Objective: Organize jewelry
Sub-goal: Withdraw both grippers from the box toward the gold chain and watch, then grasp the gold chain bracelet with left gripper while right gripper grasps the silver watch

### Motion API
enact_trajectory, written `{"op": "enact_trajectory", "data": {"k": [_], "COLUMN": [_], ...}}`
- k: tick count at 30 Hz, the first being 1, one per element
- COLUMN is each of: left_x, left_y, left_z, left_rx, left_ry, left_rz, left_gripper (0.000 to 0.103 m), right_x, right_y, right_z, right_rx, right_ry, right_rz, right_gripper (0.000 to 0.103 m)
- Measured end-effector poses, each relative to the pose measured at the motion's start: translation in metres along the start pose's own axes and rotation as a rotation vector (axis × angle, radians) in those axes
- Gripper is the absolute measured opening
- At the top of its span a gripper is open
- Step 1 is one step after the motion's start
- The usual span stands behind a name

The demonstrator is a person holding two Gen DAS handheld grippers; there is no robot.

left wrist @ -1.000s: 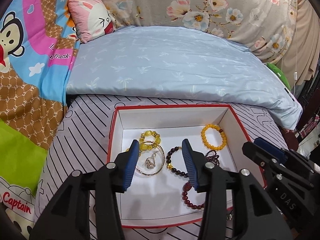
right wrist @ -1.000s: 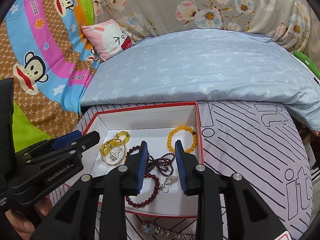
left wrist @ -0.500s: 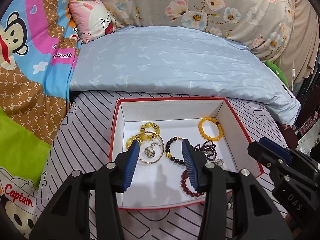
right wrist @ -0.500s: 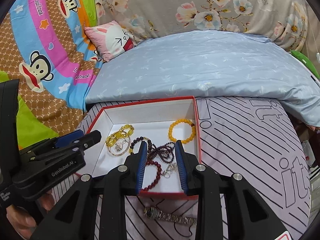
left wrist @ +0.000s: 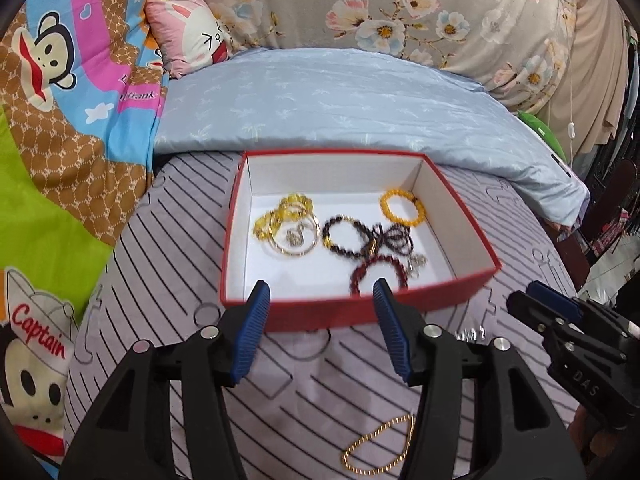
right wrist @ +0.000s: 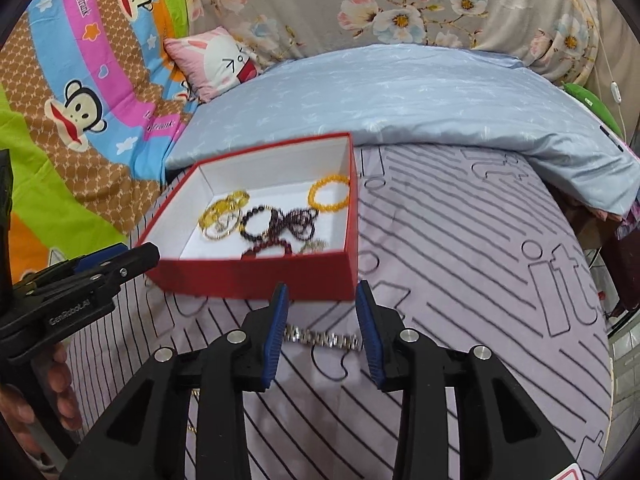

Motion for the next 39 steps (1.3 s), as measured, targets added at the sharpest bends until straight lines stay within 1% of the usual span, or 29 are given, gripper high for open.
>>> {"op": "enact_trajectory", "data": {"k": [4, 10, 14, 18, 23, 28, 30, 34, 39], "left_x": [0.001, -0.005, -0.011, -0.015, -0.013, -0.015, -0.016, -0.018, -0.019], "left_y": [0.005, 0.007, 0.010, 0.013, 0.017, 0.028, 0.032, 0.038, 0.042], "left_z": [0.028, 0.070, 0.088, 0.101, 0.105, 0.100, 0.098, 0.093, 0.089], "left_rx": [0.001, -0.007, -0.010, -0.018, -0.036, -0.023, -0.019, -0.016, -0.005], "left_ry": [0.046, 0.137, 0.176, 0.204, 0.185, 0.169, 0.161, 0.149, 0.156], "left_rz": [0.000, 0.009, 0.002, -0.014, -0.037, -0.070, -0.085, -0.109, -0.098], "left_gripper": [0.052, 0.053, 0.053, 0.053, 0.052, 0.052, 0.052, 0.052, 0.052], "right_x": [-0.015, -0.039, -0.052, -0.060, -0.053, -0.039, -0.037, -0.042, -0.058], "right_y": [0.005, 0.004, 0.006, 0.009, 0.018, 0.036, 0.045, 0.052, 0.051], "right_z": [0.014, 0.018, 0.016, 0.024, 0.037, 0.052, 0.054, 0.044, 0.029], "right_rx": [0.016, 0.023, 0.041, 0.037, 0.035, 0.054, 0.078, 0.118, 0.133], "right_ry": [0.033, 0.068, 0.091, 0.118, 0.131, 0.147, 0.149, 0.146, 0.144], "right_rz": [-0.018, -0.043, -0.050, -0.065, -0.084, -0.115, -0.114, -0.081, -0.068], "right_gripper": [0.035, 0.035, 0.036, 0.036, 0.036, 0.037, 0.037, 0.037, 0.037]}}
Point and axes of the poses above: each gripper's, at about its wrist camera, not at the fingertips, and x roughly against the way its jaws point, y to its left, z to its underside, the point moved 4 cm from there along -x, roughly the way its jaws point, and after that the axes turned 15 degrees about x, right-handed, at the moved point
